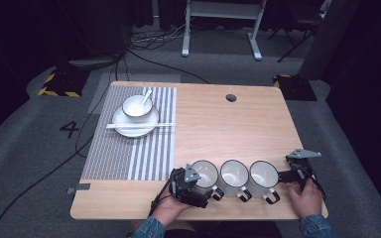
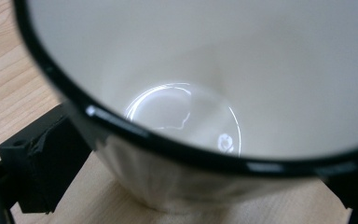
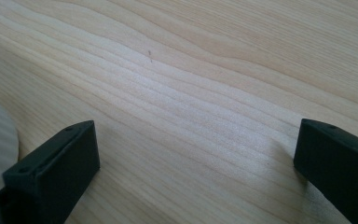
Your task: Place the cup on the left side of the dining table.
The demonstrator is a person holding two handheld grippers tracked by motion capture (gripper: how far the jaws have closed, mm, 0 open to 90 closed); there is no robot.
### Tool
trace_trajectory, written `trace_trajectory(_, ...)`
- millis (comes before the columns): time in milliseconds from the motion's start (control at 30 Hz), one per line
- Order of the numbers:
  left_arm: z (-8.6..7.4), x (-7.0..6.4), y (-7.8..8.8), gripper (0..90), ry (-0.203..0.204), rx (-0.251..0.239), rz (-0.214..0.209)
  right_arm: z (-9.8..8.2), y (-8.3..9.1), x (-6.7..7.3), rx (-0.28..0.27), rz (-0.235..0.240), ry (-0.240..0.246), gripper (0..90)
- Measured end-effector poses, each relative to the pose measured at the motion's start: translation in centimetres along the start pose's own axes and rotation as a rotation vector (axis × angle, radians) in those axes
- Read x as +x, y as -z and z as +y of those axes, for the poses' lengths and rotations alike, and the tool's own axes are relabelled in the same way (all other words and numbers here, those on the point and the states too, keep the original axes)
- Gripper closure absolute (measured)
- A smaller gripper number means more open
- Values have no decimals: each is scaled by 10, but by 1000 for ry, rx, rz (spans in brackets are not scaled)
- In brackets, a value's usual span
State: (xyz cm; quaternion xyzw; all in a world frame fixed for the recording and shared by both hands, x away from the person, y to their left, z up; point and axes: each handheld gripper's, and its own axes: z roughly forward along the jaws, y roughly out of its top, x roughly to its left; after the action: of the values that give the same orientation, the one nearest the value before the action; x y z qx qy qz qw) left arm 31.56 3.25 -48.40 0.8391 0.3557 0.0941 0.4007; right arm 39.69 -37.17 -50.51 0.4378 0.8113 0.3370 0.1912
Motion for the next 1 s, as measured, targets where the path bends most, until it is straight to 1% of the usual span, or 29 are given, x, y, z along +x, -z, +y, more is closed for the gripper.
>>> trace_trajectory(100,0,1,-3,18,3,-3,0,0,0,0,0,0,0,2)
trace_trajectory(133,0,1,-4,17,10,-9,-6,0,0,0,0,0,0,2)
trace_trajectory(167,0,2,-5,15,6,-10,-4,0,0,0,0,0,0,2)
trace_trajectory(200,-1,2,-6,13,4,-18,-5,0,0,0,0,0,0,2)
trace_trajectory(233,-2,1,-7,12,1,-36,-2,0,0,0,0,0,0,2)
trace_trajectory(267,-4,1,-8,13,-13,-56,13,0,0,0,0,0,0,2)
trace_trajectory(300,-5,1,-9,14,-15,-64,12,0,0,0,0,0,0,2)
trace_trajectory(333,-7,0,-11,15,-9,-77,9,0,0,0,0,0,0,2)
trace_trajectory(433,-7,-1,-12,18,-15,-91,20,0,0,0,0,0,0,2)
trace_trajectory(467,-7,-3,-13,20,-18,-100,36,0,0,0,-1,0,1,2)
trace_trajectory(500,-7,-3,-13,22,-18,-100,36,0,0,0,0,0,0,2)
trace_trajectory(533,-8,-4,-14,24,-27,-105,51,0,0,0,0,0,1,2)
trace_trajectory(567,-7,-4,-14,26,-29,-98,52,0,0,0,0,0,0,2)
trace_trajectory(633,-7,-4,-14,25,-18,-97,48,0,0,0,0,0,0,2)
trace_trajectory(700,-7,-5,-14,26,-24,-96,62,0,0,0,0,0,1,2)
trace_trajectory(767,-7,-6,-14,29,-21,-92,69,0,0,0,0,0,1,2)
trace_trajectory(900,-7,-7,-14,31,-26,-97,72,0,0,0,0,0,1,2)
trace_trajectory(967,-7,-7,-15,32,-22,-96,63,0,0,0,0,0,1,2)
trace_trajectory(1000,-7,-7,-14,32,-25,-97,71,0,0,0,0,0,1,2)
